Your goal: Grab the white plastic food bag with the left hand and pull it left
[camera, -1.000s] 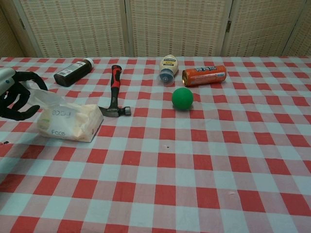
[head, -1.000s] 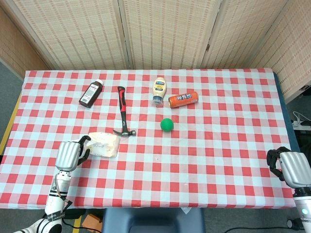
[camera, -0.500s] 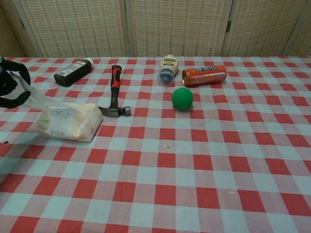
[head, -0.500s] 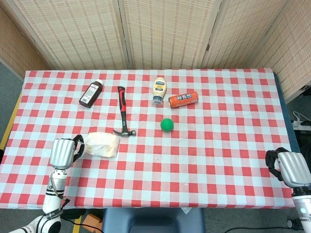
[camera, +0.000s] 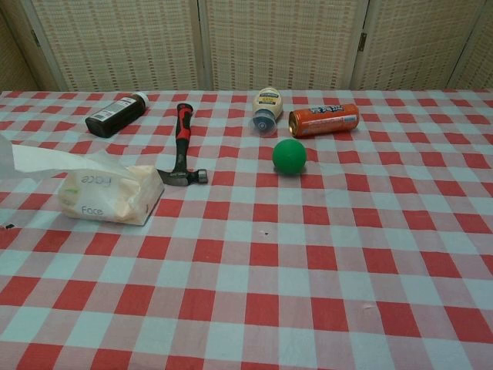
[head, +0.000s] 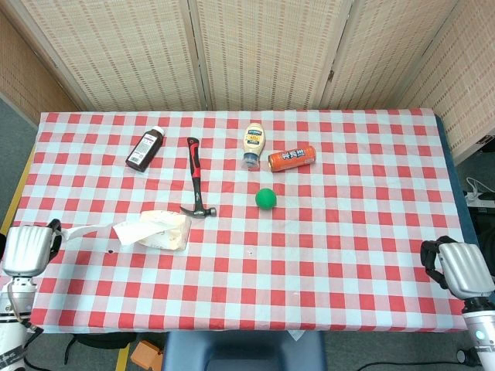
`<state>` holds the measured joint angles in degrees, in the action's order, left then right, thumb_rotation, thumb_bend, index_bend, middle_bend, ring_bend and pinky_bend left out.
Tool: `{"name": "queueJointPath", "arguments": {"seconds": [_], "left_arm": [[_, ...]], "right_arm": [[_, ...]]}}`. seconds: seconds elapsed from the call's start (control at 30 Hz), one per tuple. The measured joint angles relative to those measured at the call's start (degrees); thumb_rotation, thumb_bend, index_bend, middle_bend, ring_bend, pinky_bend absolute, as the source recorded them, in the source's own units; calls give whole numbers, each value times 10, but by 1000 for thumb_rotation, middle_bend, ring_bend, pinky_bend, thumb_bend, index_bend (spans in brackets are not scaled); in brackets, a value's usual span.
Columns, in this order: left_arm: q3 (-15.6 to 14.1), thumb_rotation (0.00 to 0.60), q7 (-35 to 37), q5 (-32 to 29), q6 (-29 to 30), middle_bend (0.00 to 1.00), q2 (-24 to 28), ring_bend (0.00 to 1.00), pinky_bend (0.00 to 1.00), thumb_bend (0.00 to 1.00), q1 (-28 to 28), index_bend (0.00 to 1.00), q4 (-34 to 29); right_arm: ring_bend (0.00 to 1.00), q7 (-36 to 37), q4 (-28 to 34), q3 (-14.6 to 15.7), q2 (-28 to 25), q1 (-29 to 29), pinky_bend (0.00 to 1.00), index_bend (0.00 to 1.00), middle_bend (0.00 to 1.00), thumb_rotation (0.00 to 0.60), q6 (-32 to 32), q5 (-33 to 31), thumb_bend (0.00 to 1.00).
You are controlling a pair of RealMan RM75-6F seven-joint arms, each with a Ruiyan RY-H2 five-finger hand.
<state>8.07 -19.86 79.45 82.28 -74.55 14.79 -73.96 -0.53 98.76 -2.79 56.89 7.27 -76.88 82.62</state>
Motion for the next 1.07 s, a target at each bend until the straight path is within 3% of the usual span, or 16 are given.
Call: {"name": "queueJointPath", "arguments": {"seconds": [0.33,0.43,0.53,0.7,0.83,1.07], "left_arm": [[-11,600,-36,-28,23,974,-1,872,1000,475,-36,750,13],[-13,600,-26,-27,27,933,-13,872,1000,456,-40,628,20],[-17,600,0,-25,27,846,-19,860,1000,410,-45,408,16],[-30,600,26,-13,27,802,-22,849,1000,386,-55,228,-11],[-41,600,49,-2,29,799,-25,844,997,376,-64,160,-30],[-45,600,56,10,39,801,-22,840,1000,371,-70,171,-58]], "right_arm": [[462,-8,0,2,1,2,720,808,675,600,6,-3,923],[462,-9,-1,2,2,3,720,809,675,600,8,-6,922],[462,-13,-1,2,3,4,720,809,675,600,10,-7,923],[462,-16,-1,4,2,5,720,809,675,600,14,-8,923],[462,-19,-1,4,3,6,720,809,675,600,15,-11,922],[462,-21,-4,3,6,8,720,809,675,600,17,-12,922]]}}
